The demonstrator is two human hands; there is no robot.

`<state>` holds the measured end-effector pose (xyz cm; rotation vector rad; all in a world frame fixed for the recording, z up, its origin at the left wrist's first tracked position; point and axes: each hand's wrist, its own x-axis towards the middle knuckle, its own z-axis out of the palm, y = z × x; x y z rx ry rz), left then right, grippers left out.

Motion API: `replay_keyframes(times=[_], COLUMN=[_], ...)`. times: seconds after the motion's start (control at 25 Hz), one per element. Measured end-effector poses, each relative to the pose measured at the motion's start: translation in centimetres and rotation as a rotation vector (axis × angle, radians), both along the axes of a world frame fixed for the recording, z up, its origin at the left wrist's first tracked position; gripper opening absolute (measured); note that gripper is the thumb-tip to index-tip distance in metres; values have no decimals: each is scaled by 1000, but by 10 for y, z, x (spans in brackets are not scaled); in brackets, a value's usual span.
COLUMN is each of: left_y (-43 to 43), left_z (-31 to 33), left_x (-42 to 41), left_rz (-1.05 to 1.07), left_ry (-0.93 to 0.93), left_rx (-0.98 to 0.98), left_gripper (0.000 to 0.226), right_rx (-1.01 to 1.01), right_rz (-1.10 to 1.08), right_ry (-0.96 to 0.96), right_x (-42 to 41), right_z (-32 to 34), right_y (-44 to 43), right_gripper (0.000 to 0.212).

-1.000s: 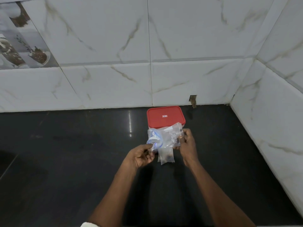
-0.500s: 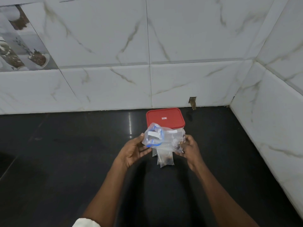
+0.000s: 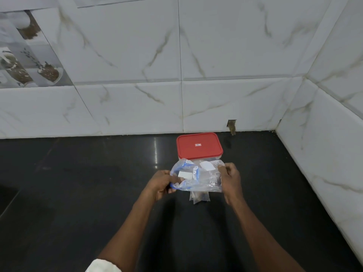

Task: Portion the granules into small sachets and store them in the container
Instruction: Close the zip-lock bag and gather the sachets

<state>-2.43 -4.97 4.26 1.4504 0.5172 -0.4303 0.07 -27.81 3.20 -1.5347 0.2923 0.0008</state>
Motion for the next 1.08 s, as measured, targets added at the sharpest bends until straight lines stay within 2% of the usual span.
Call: replay_keyframes(times=[0.08,0.12,0.2,0.24,0.28,0.36,0.6,0.76,0.92,1.0,1.08], left_y=[1,3,8,11,14,16,21,23,22,19,11], left_z=[-5,-5,-1,0,0,0,21,30,41,46,48], left_x=[-4,-6,-13,-11,-7,4,27,41,42,42,42], left_rz=[76,78,45,49,53,-1,-467,-443,-591,-588,-492], left_ry=[-23,-32,-40,-40,-22,38,159,61,67,-23,-205], left_rx=[43,-21,-292,-401,-459,-451,-235,-25,83,242,483], left_gripper=[16,22,19,26,40,47,46,35,31,30,24], right_rx=[-47,-61,-60,-63,-74,-121,-148,-63,10,16,16], right_rz=[4,21,91,135,180,234,186,118,103,86,83], right_ry=[-114,-151,-166,-152,-136,-112,-42,89,159,213,244], right_x=[-3,-2,1,5,7,9,11,19,18,18,16], right_z=[0,-1,-5,-6,-7,-7,-7,-11,-15,-16,-15], right_y=[0,-2,-7,-11,-12,-11,-5,-12,-13,-13,-11], right_gripper=[8,6,16,19,20,20,22,20,18,18,21])
